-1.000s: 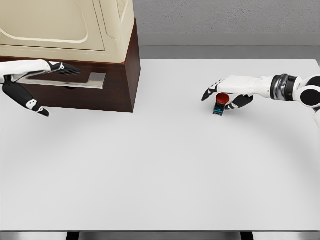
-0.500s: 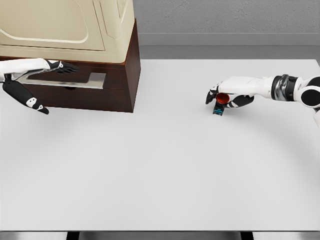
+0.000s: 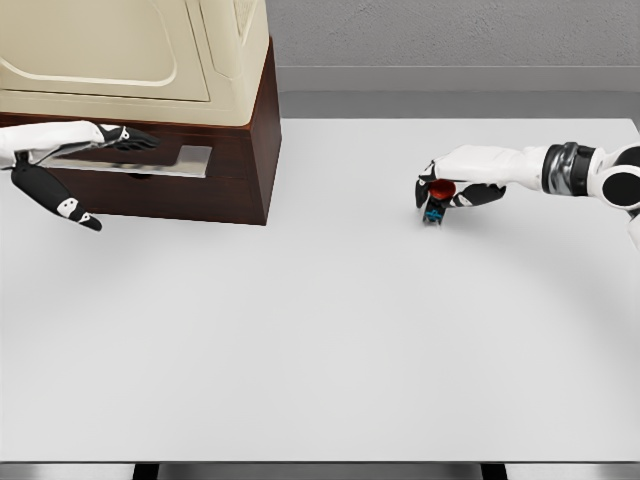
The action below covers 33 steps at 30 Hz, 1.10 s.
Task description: Open the cabinet drawer with left arm, and place a switch into the drawer with right arm
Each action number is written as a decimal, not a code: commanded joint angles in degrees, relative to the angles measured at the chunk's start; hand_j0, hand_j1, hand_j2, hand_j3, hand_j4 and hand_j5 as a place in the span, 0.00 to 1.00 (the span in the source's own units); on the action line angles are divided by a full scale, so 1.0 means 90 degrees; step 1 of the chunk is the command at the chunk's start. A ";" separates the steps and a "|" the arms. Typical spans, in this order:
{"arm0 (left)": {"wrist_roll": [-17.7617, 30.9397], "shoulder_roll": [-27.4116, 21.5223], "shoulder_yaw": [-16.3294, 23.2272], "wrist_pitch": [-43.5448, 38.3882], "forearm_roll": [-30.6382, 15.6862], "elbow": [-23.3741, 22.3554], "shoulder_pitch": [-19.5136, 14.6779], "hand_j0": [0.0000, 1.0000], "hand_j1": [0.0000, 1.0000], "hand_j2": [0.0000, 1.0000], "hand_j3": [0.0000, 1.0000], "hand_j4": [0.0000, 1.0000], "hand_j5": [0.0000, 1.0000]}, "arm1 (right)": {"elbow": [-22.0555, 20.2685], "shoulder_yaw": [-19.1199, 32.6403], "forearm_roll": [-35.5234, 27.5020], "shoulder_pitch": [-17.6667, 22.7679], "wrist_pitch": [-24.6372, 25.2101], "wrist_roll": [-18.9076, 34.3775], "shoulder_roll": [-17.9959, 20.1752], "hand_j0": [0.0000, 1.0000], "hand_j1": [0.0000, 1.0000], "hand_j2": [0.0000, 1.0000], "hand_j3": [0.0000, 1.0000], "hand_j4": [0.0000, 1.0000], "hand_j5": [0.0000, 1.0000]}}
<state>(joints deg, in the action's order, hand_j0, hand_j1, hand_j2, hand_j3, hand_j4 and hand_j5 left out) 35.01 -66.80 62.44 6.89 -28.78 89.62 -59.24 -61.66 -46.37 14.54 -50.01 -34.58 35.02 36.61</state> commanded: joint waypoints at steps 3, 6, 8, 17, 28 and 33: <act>-0.0001 0.0010 0.0015 -0.0004 -0.0024 -0.0036 0.0000 1.00 1.00 1.00 1.00 1.00 1.00 | -0.0140 0.0006 -0.0063 -0.0039 -0.0025 -0.0002 0.0014 0.46 0.46 0.46 0.46 0.46 0.46; -0.0001 0.0088 -0.0024 0.0006 -0.0024 -0.0045 0.0137 1.00 1.00 1.00 1.00 1.00 1.00 | -0.0346 -0.0004 -0.0072 -0.0039 -0.0025 -0.0002 0.0043 0.46 0.46 0.46 0.46 0.46 0.46; -0.0001 0.0078 -0.0024 0.0006 -0.0024 -0.0045 0.0137 1.00 1.00 1.00 1.00 1.00 1.00 | -0.0551 -0.0004 -0.0092 -0.0039 -0.0015 -0.0002 0.0073 0.46 0.46 0.46 0.46 0.46 0.46; -0.0001 0.0020 -0.0014 0.0026 -0.0054 0.0052 0.0283 1.00 1.00 1.00 1.00 1.00 1.00 | -0.1342 -0.0092 -0.0375 -0.0029 -0.0025 -0.0002 0.0297 0.45 0.45 0.45 0.45 0.45 0.45; -0.0001 -0.0205 -0.0005 0.0045 -0.0073 0.0365 0.0371 1.00 1.00 1.00 1.00 1.00 1.00 | -0.2162 -0.0180 -0.0590 -0.0020 -0.0015 -0.0002 0.0600 0.45 0.45 0.45 0.45 0.45 0.45; -0.0001 -0.0224 0.0005 0.0035 -0.0073 0.0433 0.0420 1.00 1.00 1.00 1.00 1.00 1.00 | -0.2465 -0.0180 -0.0756 0.0000 -0.0005 -0.0002 0.0649 0.45 0.45 0.45 0.45 0.45 0.45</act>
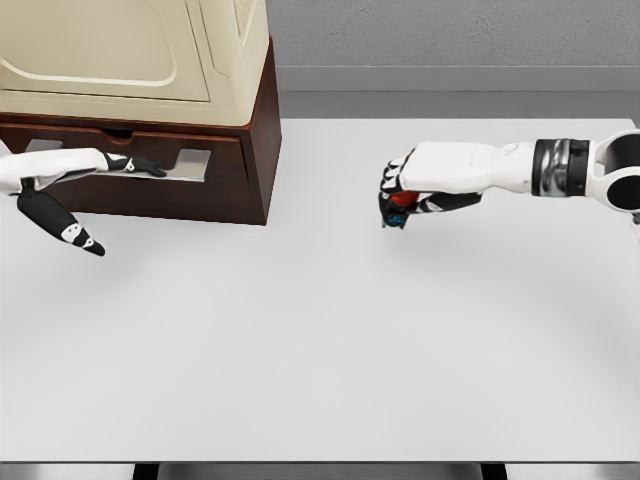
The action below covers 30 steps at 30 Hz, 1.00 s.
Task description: Open the cabinet drawer with left arm, and place a switch into the drawer with right arm
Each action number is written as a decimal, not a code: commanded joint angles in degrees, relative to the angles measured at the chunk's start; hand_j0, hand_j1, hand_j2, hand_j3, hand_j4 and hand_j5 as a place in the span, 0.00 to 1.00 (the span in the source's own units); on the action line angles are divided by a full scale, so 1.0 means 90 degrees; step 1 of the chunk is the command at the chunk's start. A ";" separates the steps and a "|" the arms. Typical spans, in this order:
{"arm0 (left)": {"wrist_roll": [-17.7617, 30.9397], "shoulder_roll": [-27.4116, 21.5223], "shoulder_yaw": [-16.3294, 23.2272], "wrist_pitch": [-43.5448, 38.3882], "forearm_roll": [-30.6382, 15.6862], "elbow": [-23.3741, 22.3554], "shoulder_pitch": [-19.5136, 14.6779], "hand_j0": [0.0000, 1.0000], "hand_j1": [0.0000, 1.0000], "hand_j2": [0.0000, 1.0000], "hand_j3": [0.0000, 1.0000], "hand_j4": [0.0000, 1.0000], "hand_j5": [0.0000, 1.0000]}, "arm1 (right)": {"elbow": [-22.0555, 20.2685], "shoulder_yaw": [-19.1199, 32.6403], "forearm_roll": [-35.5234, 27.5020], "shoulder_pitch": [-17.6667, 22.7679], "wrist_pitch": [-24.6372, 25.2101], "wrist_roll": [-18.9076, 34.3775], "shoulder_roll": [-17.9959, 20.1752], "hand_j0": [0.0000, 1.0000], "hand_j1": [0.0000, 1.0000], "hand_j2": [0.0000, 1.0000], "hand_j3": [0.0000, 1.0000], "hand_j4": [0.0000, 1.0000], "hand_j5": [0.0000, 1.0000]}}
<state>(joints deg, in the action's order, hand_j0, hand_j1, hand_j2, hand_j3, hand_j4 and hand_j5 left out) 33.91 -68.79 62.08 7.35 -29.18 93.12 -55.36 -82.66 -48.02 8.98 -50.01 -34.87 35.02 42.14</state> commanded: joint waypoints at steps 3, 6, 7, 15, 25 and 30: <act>0.0121 -0.0149 0.0045 -0.0026 -0.0030 0.0230 -0.0001 1.00 1.00 1.00 1.00 1.00 1.00 | -0.0249 -0.0006 -0.0187 0.0000 0.0027 -0.0003 0.0074 0.45 0.45 0.45 0.45 0.45 0.45; 0.0121 -0.0188 0.0074 -0.0026 -0.0030 0.0269 0.0019 1.00 1.00 1.00 1.00 1.00 1.00 | -0.0347 -0.0094 -0.0304 -0.0010 0.0027 -0.0003 0.0074 0.45 0.45 0.45 0.45 0.45 0.45; 0.0121 -0.0188 0.0074 -0.0026 -0.0030 0.0269 0.0029 1.00 1.00 1.00 1.00 1.00 1.00 | -0.0347 -0.0123 -0.0314 -0.0020 0.0027 -0.0003 0.0074 0.45 0.45 0.45 0.45 0.45 0.45; 0.0121 -0.0325 0.0094 -0.0016 -0.0020 0.0425 0.0029 1.00 1.00 1.00 1.00 1.00 1.00 | -0.0396 -0.0152 -0.0324 -0.0039 0.0066 -0.0003 0.0006 0.45 0.45 0.45 0.45 0.45 0.45; 0.0121 -0.0560 0.0084 -0.0007 -0.0030 0.0747 0.0029 1.00 1.00 1.00 1.00 1.00 1.00 | -0.0298 -0.0152 -0.0324 -0.0049 0.0115 -0.0003 -0.0356 0.45 0.45 0.45 0.45 0.45 0.45; 0.0121 -0.0579 0.0104 0.0023 -0.0030 0.0757 0.0038 1.00 1.00 1.00 1.00 1.00 1.00 | -0.0298 -0.0152 -0.0324 -0.0098 0.0115 -0.0003 -0.0444 0.45 0.45 0.45 0.45 0.45 0.45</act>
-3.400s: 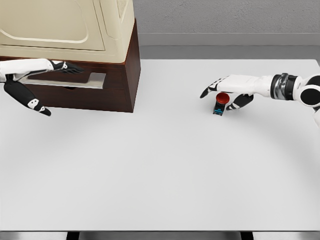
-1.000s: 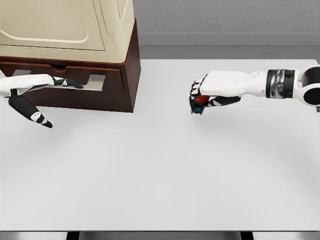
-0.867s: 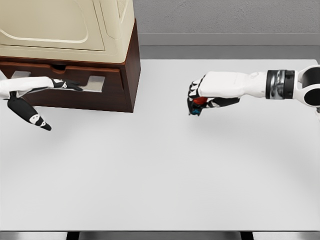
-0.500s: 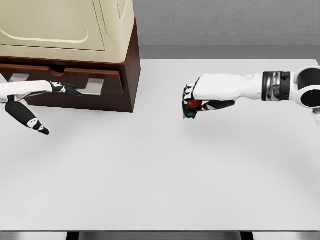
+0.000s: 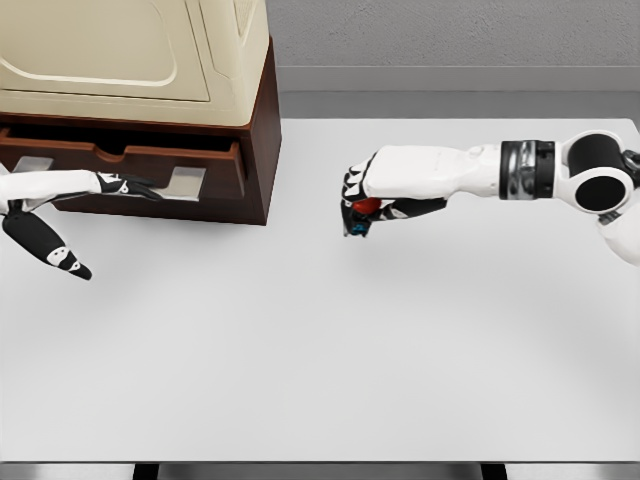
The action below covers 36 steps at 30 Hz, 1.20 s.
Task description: Open the cabinet drawer with left arm, and place a switch into the drawer with right arm
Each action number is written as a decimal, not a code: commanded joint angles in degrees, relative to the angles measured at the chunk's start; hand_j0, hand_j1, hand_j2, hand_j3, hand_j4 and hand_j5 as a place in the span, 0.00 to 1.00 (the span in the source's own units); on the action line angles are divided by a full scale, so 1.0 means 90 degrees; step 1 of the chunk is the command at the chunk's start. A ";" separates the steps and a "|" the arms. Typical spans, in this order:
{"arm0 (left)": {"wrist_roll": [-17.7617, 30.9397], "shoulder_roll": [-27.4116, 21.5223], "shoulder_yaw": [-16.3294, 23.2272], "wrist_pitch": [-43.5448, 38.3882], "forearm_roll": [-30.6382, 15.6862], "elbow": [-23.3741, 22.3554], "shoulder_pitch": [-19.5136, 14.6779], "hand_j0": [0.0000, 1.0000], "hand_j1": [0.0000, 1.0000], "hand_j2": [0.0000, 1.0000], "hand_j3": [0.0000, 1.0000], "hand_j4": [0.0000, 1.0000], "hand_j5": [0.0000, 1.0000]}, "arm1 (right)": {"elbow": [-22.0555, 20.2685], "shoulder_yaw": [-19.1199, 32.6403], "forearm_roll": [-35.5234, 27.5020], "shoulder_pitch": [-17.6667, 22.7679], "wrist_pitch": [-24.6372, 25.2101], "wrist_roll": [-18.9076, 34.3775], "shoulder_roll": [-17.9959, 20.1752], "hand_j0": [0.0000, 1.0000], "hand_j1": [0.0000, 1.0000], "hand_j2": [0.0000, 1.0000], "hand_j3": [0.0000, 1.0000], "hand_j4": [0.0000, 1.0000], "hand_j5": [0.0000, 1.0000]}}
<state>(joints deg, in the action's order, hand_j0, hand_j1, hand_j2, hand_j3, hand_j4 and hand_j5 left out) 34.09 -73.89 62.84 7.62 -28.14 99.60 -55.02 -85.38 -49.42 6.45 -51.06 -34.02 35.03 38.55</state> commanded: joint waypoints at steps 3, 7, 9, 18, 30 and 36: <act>0.0101 -0.0023 0.0030 0.0003 -0.0145 0.0075 0.0001 1.00 1.00 1.00 1.00 1.00 1.00 | 0.0102 0.0003 -0.0043 -0.0020 0.0088 -0.0003 -0.0182 0.45 0.45 0.45 0.45 0.45 0.45; 0.0101 -0.0072 0.0030 0.0003 -0.0155 0.0085 0.0001 1.00 1.00 1.00 1.00 1.00 1.00 | 0.0277 -0.0006 -0.0043 -0.0068 0.0098 -0.0003 -0.0328 0.45 0.45 0.45 0.45 0.45 0.45; 0.0101 -0.0082 0.0030 0.0003 -0.0155 0.0095 0.0059 1.00 1.00 1.00 1.00 1.00 1.00 | 0.0287 -0.0016 -0.0043 -0.0098 0.0108 -0.0003 -0.0387 0.45 0.45 0.45 0.45 0.45 0.45; 0.0101 -0.0208 0.0030 0.0003 -0.0155 0.0115 0.0079 1.00 1.00 1.00 1.00 1.00 1.00 | 0.0258 -0.0006 -0.0033 -0.0205 0.0098 -0.0003 -0.0397 0.45 0.45 0.45 0.45 0.45 0.45; 0.0101 -0.0228 0.0030 0.0012 -0.0155 0.0154 0.0128 1.00 1.00 1.00 1.00 1.00 1.00 | 0.0229 0.0003 -0.0033 -0.0293 0.0098 -0.0003 -0.0397 0.45 0.45 0.45 0.45 0.45 0.45; 0.0101 -0.0326 0.0020 0.0032 -0.0155 0.0154 0.0128 1.00 1.00 1.00 1.00 1.00 1.00 | 0.0219 -0.0016 -0.0033 -0.0293 0.0098 -0.0003 -0.0397 0.45 0.45 0.45 0.45 0.45 0.45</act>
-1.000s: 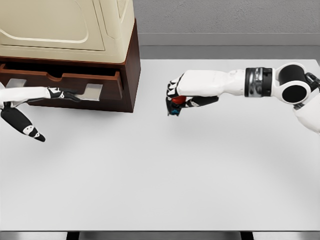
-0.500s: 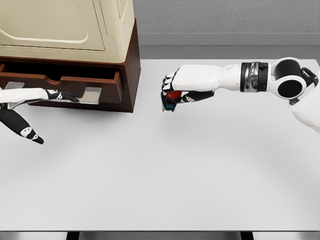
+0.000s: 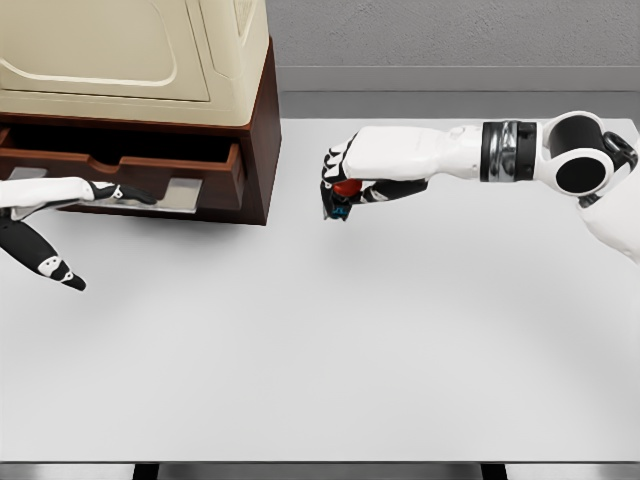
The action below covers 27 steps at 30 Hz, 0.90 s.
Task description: Open the cabinet drawer with left arm, and place a switch into the drawer with right arm
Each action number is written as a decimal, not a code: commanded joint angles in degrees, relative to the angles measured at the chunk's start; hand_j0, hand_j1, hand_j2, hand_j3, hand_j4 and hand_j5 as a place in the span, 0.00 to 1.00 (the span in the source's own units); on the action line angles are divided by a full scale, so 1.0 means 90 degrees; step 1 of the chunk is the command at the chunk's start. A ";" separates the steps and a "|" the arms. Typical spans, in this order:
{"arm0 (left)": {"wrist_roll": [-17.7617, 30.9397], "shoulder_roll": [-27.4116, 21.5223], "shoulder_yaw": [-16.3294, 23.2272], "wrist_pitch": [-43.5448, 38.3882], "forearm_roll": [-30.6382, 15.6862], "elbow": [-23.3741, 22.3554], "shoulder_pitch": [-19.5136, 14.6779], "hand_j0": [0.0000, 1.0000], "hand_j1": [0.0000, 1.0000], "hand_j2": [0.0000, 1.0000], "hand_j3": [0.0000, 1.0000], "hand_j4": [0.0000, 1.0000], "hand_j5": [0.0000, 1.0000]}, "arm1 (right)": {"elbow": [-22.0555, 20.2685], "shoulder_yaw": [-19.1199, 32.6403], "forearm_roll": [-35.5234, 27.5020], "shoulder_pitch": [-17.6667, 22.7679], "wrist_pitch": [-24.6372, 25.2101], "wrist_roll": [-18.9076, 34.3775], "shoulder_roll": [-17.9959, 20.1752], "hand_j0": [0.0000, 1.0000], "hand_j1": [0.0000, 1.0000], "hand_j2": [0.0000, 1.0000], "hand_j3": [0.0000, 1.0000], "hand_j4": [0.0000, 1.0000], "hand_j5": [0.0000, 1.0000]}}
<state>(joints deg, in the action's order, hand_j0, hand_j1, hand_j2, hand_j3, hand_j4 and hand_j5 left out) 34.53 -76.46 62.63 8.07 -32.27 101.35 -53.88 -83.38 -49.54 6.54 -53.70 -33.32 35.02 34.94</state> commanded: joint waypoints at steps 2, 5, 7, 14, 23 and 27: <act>0.0052 -0.0059 0.0043 -0.0008 0.0305 -0.0040 0.0000 1.00 1.00 1.00 1.00 1.00 1.00 | -0.0003 -0.0023 -0.0043 0.0000 0.0020 -0.0002 0.0004 0.45 0.45 0.45 0.45 0.45 0.45; 0.0052 -0.0069 0.0053 -0.0008 0.0305 -0.0040 0.0010 1.00 1.00 1.00 1.00 1.00 1.00 | -0.0003 -0.0042 -0.0043 -0.0020 0.0020 -0.0002 -0.0055 0.45 0.45 0.45 0.45 0.45 0.45; 0.0052 -0.0069 0.0053 -0.0008 0.0305 -0.0040 0.0020 1.00 1.00 1.00 1.00 1.00 1.00 | -0.0003 -0.0052 -0.0043 -0.0020 0.0020 -0.0002 -0.0064 0.45 0.45 0.45 0.45 0.45 0.45; 0.0052 -0.0069 0.0053 -0.0008 0.0305 -0.0040 0.0020 1.00 1.00 1.00 1.00 1.00 1.00 | -0.0003 -0.0042 -0.0043 -0.0049 0.0020 -0.0002 -0.0064 0.45 0.45 0.45 0.45 0.45 0.45; 0.0052 -0.0137 0.0053 -0.0008 0.0295 -0.0031 0.0088 1.00 1.00 1.00 1.00 1.00 1.00 | -0.0003 -0.0032 -0.0052 -0.0098 0.0030 -0.0002 -0.0094 0.45 0.45 0.45 0.45 0.45 0.45; 0.0052 -0.0206 0.0053 -0.0008 0.0295 -0.0031 0.0088 1.00 1.00 1.00 1.00 1.00 1.00 | -0.0003 -0.0032 -0.0052 -0.0137 0.0030 -0.0002 -0.0113 0.45 0.45 0.45 0.45 0.45 0.45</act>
<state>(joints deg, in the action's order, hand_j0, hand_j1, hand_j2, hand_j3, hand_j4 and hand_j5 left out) 35.08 -77.75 62.55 8.30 -34.61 101.77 -53.08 -83.40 -49.89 6.46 -54.93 -33.21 35.02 33.99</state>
